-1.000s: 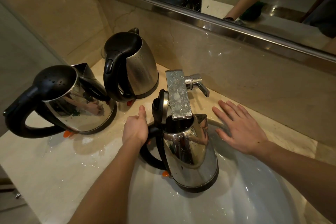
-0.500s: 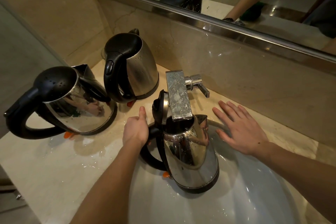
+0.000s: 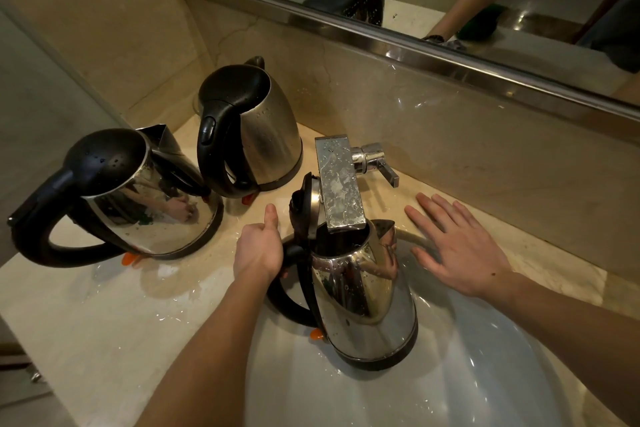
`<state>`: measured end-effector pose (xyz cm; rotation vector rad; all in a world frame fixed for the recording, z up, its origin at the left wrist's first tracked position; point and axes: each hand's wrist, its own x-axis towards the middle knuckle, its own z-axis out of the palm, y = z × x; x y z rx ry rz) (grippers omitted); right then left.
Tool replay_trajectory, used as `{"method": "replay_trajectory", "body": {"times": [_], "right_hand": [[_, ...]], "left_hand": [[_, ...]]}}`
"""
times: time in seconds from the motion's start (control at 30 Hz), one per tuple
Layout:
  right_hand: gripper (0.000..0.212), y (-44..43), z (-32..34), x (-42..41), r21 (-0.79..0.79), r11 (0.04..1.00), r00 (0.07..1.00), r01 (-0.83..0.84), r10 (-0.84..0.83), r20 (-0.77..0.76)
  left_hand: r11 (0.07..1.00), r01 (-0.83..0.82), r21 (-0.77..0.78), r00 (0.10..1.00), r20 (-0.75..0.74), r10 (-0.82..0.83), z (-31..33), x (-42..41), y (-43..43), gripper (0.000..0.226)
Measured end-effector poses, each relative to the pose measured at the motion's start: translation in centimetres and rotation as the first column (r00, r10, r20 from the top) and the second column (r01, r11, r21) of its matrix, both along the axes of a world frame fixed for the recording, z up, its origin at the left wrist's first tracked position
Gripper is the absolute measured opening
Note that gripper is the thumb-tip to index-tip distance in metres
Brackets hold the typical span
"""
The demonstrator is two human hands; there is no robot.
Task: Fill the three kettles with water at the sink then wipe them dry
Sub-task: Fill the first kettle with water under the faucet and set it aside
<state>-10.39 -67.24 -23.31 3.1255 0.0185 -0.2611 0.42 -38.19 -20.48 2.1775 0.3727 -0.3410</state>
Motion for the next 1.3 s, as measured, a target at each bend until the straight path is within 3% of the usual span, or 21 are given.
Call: {"method": "replay_trajectory", "body": {"times": [1.3], "right_hand": [[0.07, -0.07, -0.26, -0.01, 0.001, 1.0, 1.0, -0.002, 0.002, 0.005]], "left_hand": [[1.0, -0.007, 0.017, 1.0, -0.007, 0.007, -0.16, 0.04, 0.0, 0.058]]}}
